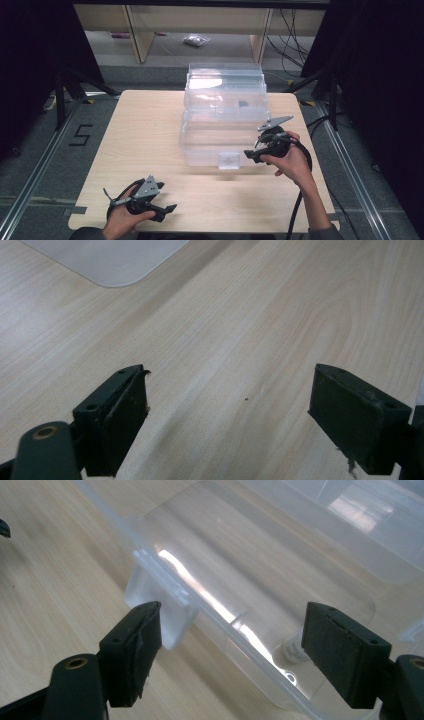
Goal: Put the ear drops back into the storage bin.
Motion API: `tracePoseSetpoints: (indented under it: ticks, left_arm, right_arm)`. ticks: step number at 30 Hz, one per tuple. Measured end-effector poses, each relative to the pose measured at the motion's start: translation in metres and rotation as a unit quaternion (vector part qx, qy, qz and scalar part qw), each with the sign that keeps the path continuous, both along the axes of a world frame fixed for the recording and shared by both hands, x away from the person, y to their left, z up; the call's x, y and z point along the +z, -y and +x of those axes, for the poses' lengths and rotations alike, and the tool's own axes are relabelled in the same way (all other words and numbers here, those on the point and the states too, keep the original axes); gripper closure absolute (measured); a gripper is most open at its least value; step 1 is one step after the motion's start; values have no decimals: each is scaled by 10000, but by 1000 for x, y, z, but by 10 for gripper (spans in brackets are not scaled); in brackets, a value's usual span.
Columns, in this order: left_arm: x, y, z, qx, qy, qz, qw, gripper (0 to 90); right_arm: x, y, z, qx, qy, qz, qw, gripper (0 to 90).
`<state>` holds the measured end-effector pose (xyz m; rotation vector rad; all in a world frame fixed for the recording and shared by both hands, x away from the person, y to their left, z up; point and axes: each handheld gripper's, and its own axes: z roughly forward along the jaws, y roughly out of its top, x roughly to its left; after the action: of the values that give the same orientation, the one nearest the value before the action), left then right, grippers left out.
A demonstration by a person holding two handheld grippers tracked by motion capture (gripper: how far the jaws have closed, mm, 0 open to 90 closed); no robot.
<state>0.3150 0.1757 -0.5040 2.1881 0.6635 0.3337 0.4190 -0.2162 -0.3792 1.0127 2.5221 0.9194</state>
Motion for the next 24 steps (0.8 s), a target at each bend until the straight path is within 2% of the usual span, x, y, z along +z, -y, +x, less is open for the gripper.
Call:
tracePoseSetpoints:
  ticks: [1, 2, 3, 4, 5, 8, 9, 10, 11, 12, 13, 14, 15, 16, 17, 18, 19, 20, 22, 24]
  left_arm:
    - [-1, 2, -1, 44, -52, -144, 9999, 150]
    - [0, 1, -1, -1, -39, -63, 10000, 150]
    - [0, 1, -1, 9, -41, -77, 10000, 150]
    - [0, 1, -1, 9, -41, -77, 10000, 150]
    - [1, 0, 0, -27, -39, -36, 10000, 150]
    - [0, 1, 0, 9, 0, -59, 10000, 150]
    - [1, 0, 0, 2, -9, 2, 10000, 150]
    - [1, 0, 0, 2, -4, -4, 10000, 150]
    - [0, 1, -1, 49, -15, -144, 9999, 150]
    - [0, 1, -1, 44, 4, -136, 9999, 150]
    - [0, 1, -1, 80, -29, -161, 9998, 150]
    - [0, 1, -1, 42, 10, -131, 9999, 150]
    - [0, 1, -2, 91, -35, -164, 9998, 150]
    - [0, 0, -1, 46, -22, -79, 10000, 150]
    - [0, 0, -1, 56, -22, -86, 9999, 150]
    - [0, 0, -1, 54, -17, -80, 10000, 150]
    - [0, 0, -1, 54, -19, -79, 10000, 150]
    - [0, 0, -1, 50, -26, -82, 10000, 150]
    - [0, 0, -1, 49, -28, -85, 9999, 150]
    - [0, 0, -1, 48, -30, -85, 9999, 150]
  right_arm:
    - [1, 0, -1, -2, -2, 24, 10000, 247]
    - [-1, -1, -2, -121, -8, 67, 9999, 247]
    - [1, -1, -4, -132, -109, 10, 9999, 245]
    - [1, -1, -4, -132, -109, 10, 9999, 245]
    - [-2, -1, -3, 88, 118, 28, 9999, 245]
    - [-2, -2, -5, 145, 81, 61, 9998, 244]
    - [-2, -3, -6, 163, 35, 55, 9998, 243]
    - [-3, -5, -9, 47, 53, 101, 9999, 243]
    - [-2, -5, -10, 85, -42, 76, 9999, 242]
    - [-4, -5, -9, 196, 124, 69, 9997, 242]
    - [-3, -5, -10, 195, 84, 27, 9998, 242]
    - [-3, -6, -12, 168, 77, 30, 9998, 242]
    - [-4, -7, -13, 152, 80, 101, 9998, 242]
    - [-2, -6, -15, 152, 50, 44, 9999, 241]
    - [-3, -6, -15, 212, 112, 36, 9997, 242]
    - [-2, -7, -17, 149, 66, 65, 9998, 242]
    - [-4, -6, -17, 199, 226, 90, 9995, 241]
    - [-3, -5, -19, 202, 100, 67, 9997, 241]
    - [-6, -4, -23, 212, 180, 66, 9996, 241]
    - [-6, -3, -24, 214, 130, 63, 9997, 241]
